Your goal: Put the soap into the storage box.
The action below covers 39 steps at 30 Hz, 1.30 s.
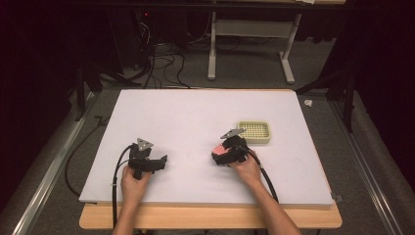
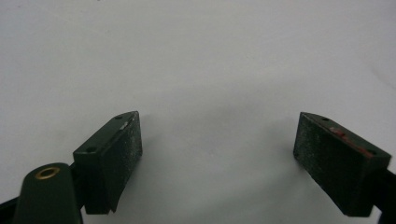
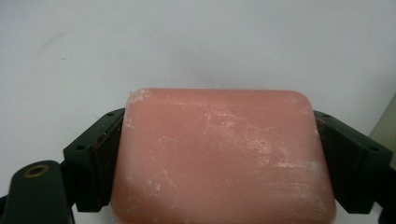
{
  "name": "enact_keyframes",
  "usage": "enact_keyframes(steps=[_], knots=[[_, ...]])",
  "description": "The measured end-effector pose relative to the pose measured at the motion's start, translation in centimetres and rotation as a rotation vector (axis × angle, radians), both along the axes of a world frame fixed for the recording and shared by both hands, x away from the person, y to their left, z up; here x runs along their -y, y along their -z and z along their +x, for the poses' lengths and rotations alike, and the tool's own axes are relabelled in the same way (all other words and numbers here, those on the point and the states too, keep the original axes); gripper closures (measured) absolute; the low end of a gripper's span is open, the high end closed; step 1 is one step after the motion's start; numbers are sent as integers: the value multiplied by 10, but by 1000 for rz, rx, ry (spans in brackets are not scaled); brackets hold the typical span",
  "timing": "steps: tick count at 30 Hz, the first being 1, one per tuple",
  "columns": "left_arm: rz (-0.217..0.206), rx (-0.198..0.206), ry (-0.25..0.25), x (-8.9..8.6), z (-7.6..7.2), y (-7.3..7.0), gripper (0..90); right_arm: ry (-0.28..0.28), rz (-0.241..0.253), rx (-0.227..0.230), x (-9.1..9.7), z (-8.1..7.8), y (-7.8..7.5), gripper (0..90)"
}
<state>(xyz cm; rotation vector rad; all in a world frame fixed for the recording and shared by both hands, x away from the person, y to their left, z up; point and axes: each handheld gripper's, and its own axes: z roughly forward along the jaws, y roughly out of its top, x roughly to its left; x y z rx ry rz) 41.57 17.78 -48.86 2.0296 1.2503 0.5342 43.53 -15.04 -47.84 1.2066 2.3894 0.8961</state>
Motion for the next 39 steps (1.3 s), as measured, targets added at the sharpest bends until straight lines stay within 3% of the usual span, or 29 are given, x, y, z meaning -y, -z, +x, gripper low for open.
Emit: enact_keyframes(steps=[15, 30, 39], knots=[[-1, -2, 0, 0, 0, 0, 160, 4, 45, -5, 10, -6, -12, 135], [-1, -1, 0, 0, 0, 0, 160, 15, 28, 18, 22, -21, -27, 135], [-1, -2, 1, 0, 0, 0, 160, 50, 53, 13, 37, -34, -29, 135]])
